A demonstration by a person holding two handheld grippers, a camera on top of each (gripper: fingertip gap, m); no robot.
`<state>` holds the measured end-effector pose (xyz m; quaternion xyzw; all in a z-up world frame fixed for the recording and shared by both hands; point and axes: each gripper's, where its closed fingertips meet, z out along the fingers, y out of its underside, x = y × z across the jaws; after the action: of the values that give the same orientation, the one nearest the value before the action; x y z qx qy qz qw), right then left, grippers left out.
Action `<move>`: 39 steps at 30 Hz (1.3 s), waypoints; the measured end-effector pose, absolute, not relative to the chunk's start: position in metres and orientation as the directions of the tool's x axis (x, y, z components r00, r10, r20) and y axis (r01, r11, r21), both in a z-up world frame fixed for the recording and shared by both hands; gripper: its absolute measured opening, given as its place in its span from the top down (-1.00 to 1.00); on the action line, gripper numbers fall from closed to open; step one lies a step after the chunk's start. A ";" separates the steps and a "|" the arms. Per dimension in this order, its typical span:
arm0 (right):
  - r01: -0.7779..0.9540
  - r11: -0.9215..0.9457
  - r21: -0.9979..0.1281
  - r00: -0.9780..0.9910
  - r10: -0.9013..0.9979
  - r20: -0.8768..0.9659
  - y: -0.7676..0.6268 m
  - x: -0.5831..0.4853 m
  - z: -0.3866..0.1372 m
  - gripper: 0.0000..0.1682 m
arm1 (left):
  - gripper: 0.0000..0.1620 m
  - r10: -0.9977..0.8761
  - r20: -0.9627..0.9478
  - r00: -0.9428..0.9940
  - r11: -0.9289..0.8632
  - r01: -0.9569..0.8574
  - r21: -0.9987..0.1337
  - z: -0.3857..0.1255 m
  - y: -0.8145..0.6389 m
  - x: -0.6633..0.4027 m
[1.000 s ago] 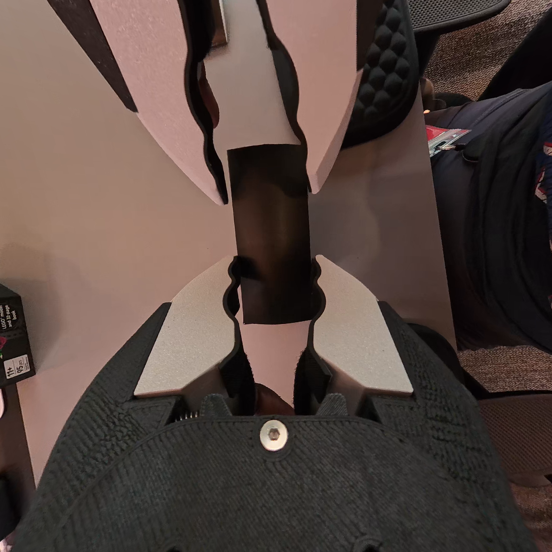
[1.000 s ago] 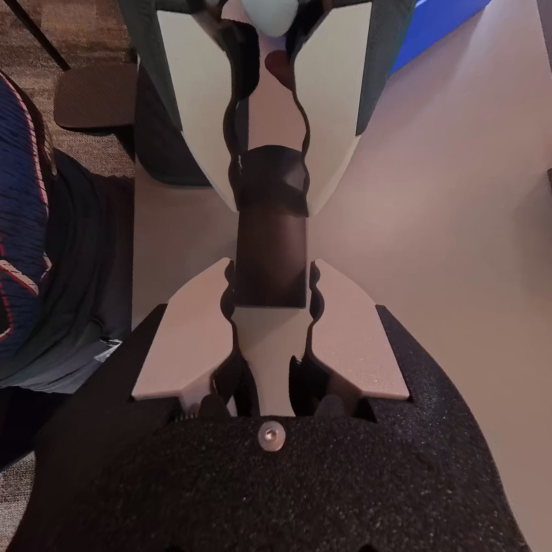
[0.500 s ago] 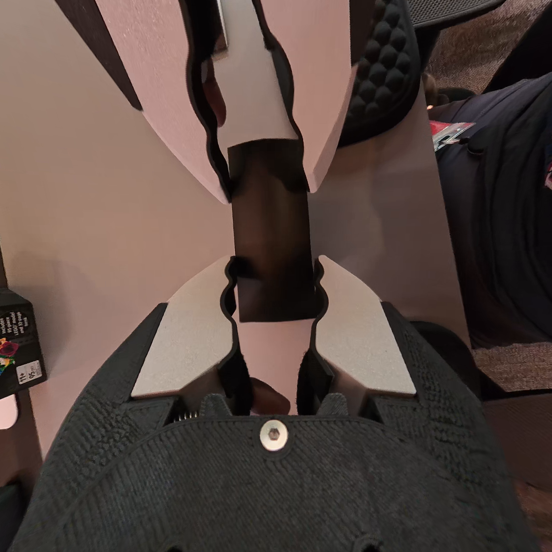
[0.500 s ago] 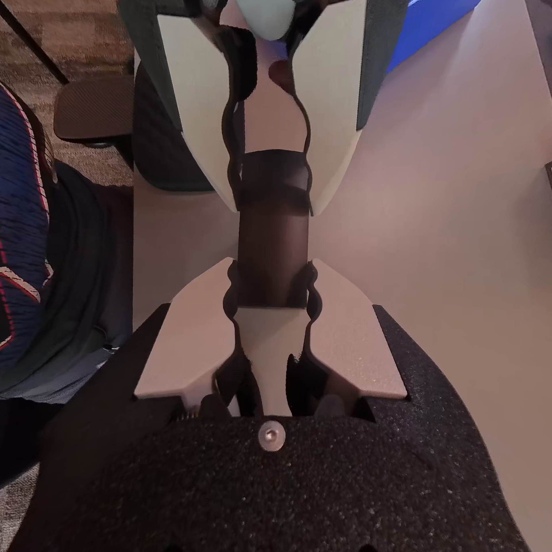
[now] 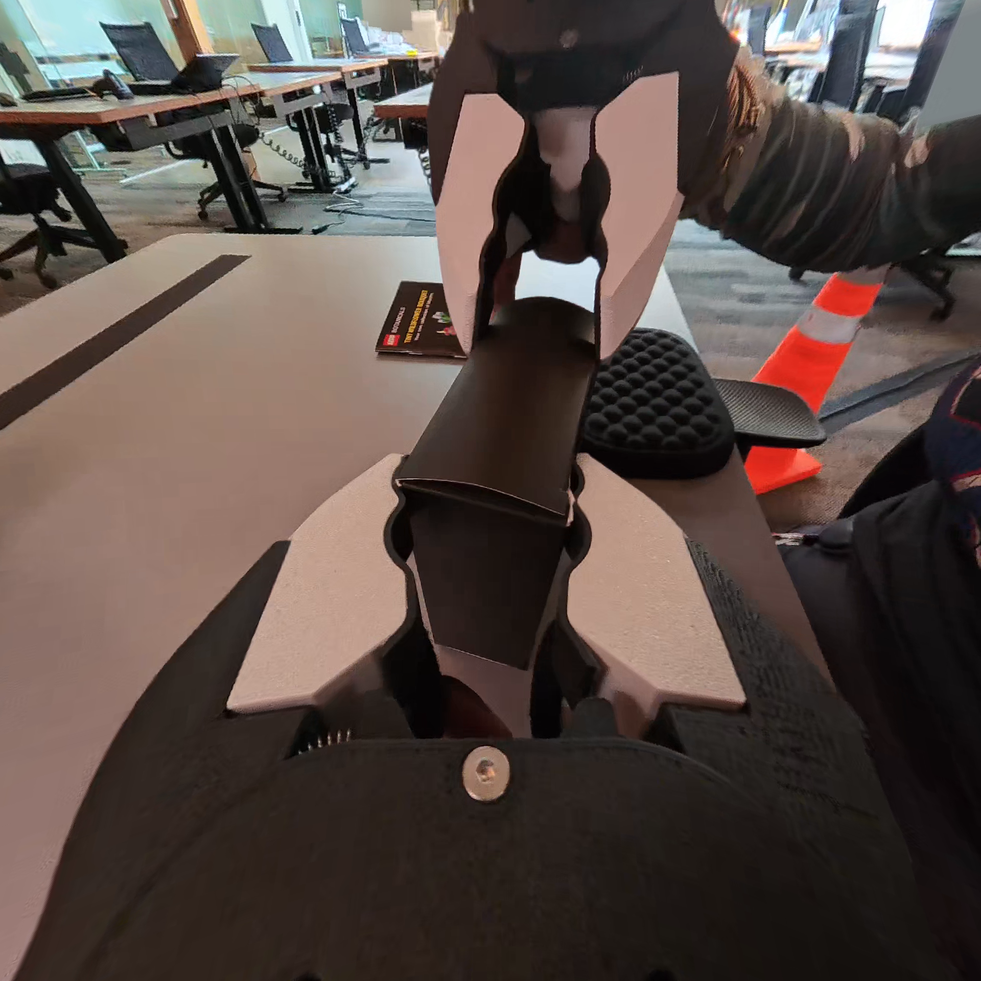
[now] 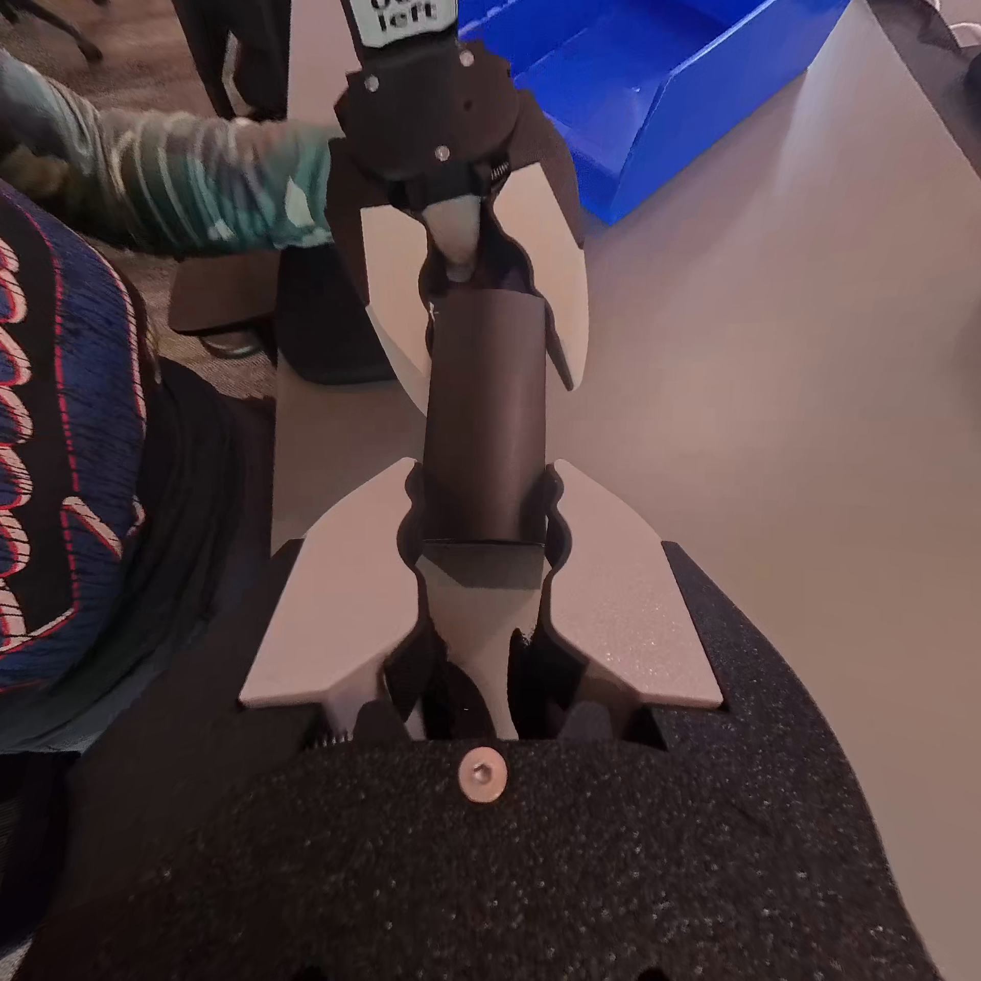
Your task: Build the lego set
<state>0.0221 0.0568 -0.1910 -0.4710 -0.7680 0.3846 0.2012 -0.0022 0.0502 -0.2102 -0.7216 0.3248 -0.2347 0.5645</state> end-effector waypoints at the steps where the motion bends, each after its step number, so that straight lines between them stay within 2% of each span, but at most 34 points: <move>1: 0.569 0.238 -0.787 -0.471 0.879 -0.075 0.056 0.023 -0.190 0.48 | 0.31 -0.739 -0.014 0.674 -0.155 -0.190 -0.969 -0.210 0.050 -0.001; 6: 0.576 0.126 -0.808 -0.430 0.887 -0.168 0.055 0.027 -0.190 0.49 | 0.32 -0.750 -0.021 0.661 -0.171 -0.225 -0.959 -0.212 0.048 0.002; 7: 0.559 0.055 -0.828 -0.386 0.900 -0.200 0.061 0.024 -0.185 0.81 | 0.32 -0.766 -0.036 0.642 -0.155 -0.239 -0.958 -0.212 0.045 0.005; 8: 0.494 -0.057 -0.868 -0.373 0.887 -0.270 0.064 0.021 -0.169 0.97 | 0.32 -0.778 -0.056 0.626 -0.137 -0.257 -0.957 -0.211 0.042 0.008; 9: 0.479 -0.135 -0.867 -0.378 0.860 -0.343 0.067 0.022 -0.161 0.97 | 0.32 -0.776 -0.066 0.628 -0.136 -0.269 -0.954 -0.211 0.041 0.009; 10: 0.489 -0.127 -0.863 -0.382 0.858 -0.343 0.069 0.026 -0.162 0.91 | 0.32 -0.770 -0.060 0.635 -0.150 -0.272 -0.950 -0.211 0.041 0.009; 11: 0.499 -0.076 -0.863 -0.371 0.882 -0.292 0.071 0.027 -0.169 0.73 | 0.31 -0.764 -0.041 0.644 -0.172 -0.265 -0.949 -0.211 0.042 0.007; 12: 0.516 -0.018 -0.856 -0.359 0.903 -0.236 0.070 0.028 -0.176 0.44 | 0.32 -0.757 -0.020 0.653 -0.192 -0.251 -0.949 -0.212 0.043 0.005; 14: 0.528 0.112 -0.842 -0.363 0.926 -0.105 0.062 0.027 -0.185 0.26 | 0.32 -0.744 0.007 0.668 -0.213 -0.227 -0.950 -0.212 0.045 0.002; 16: 0.494 0.226 -0.840 -0.364 0.931 0.036 0.053 0.021 -0.182 0.26 | 0.32 -0.737 0.012 0.676 -0.221 -0.225 -0.949 -0.212 0.045 0.002; 19: 0.478 0.334 -0.812 -0.361 0.918 0.165 0.049 0.010 -0.179 0.40 | 0.32 -0.735 0.010 0.678 -0.226 -0.231 -0.946 -0.212 0.046 0.003; 28: 0.524 0.410 -0.746 -0.389 0.895 0.219 0.046 0.002 -0.184 0.47 | 0.32 -0.716 0.043 0.697 -0.256 -0.204 -0.945 -0.213 0.048 0.001; 35: 0.508 0.506 -0.697 -0.398 0.856 0.331 0.044 0.003 -0.183 0.71 | 0.32 -0.700 0.097 0.707 -0.304 -0.173 -0.937 -0.213 0.052 -0.002; 37: 0.507 0.522 -0.687 -0.386 0.849 0.360 0.045 0.002 -0.182 0.65 | 0.32 -0.701 0.101 0.706 -0.308 -0.171 -0.936 -0.213 0.053 -0.002; 39: 0.534 0.512 -0.673 -0.352 0.858 0.374 0.053 0.001 -0.181 0.36 | 0.32 -0.711 0.075 0.699 -0.291 -0.196 -0.936 -0.213 0.051 0.000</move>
<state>0.0006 0.0526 -0.1813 -0.4401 -0.7909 0.2244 0.3611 0.0005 0.0506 -0.2132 -0.7638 0.2972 -0.2496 0.5158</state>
